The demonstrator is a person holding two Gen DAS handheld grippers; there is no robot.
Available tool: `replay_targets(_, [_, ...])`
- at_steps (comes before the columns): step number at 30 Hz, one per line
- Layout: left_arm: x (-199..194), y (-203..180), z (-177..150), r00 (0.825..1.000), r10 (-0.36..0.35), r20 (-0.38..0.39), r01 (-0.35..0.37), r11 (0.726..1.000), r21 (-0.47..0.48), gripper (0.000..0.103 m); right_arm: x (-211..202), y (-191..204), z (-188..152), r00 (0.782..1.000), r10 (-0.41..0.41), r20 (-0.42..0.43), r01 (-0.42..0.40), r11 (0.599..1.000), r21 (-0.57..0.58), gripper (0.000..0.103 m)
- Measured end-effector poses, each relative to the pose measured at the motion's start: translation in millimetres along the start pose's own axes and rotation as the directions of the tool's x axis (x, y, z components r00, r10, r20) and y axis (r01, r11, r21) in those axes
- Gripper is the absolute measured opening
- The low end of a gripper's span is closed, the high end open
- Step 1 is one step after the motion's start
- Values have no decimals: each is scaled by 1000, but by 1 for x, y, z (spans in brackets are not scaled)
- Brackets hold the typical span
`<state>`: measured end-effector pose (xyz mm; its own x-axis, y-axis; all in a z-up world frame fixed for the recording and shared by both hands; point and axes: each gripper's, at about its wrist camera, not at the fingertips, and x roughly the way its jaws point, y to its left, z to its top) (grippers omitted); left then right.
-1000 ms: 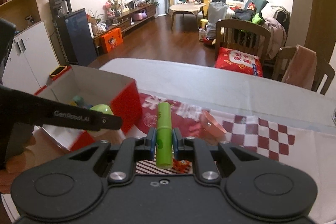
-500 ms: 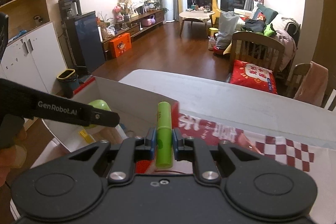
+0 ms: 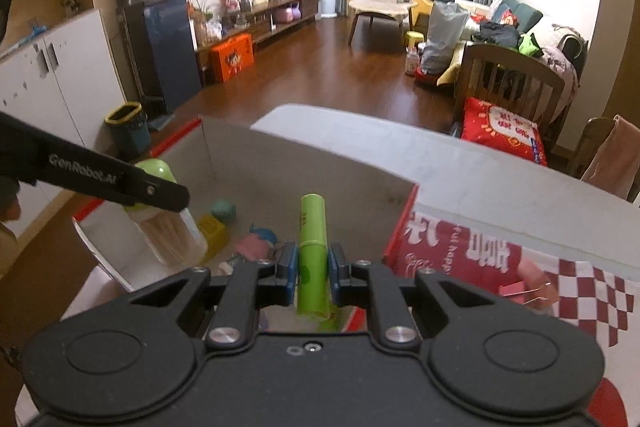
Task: Organize rigid objects
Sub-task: 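Carry the glue stick and green-lidded jar over the shoebox with both tools, then open both tools to release the jar and glue stick into the shoebox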
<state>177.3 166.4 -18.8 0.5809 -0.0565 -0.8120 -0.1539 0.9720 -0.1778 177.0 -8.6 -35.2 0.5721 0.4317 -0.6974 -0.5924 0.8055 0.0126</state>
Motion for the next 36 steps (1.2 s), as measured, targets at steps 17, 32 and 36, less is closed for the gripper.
replay_targets(17, [60, 10, -5, 993, 18, -118, -9, 997, 77, 45, 53, 28, -13, 991, -21, -136, 18, 1000, -19, 15])
replay_targets(32, [89, 6, 10, 993, 75, -90, -68, 995, 79, 45, 43, 36, -16, 987, -7, -161, 6, 1000, -5, 24])
replay_targets(36, [92, 9, 10, 992, 83, -93, -77, 995, 68, 46, 39, 34, -15, 988, -6, -155, 7, 1000, 3, 29])
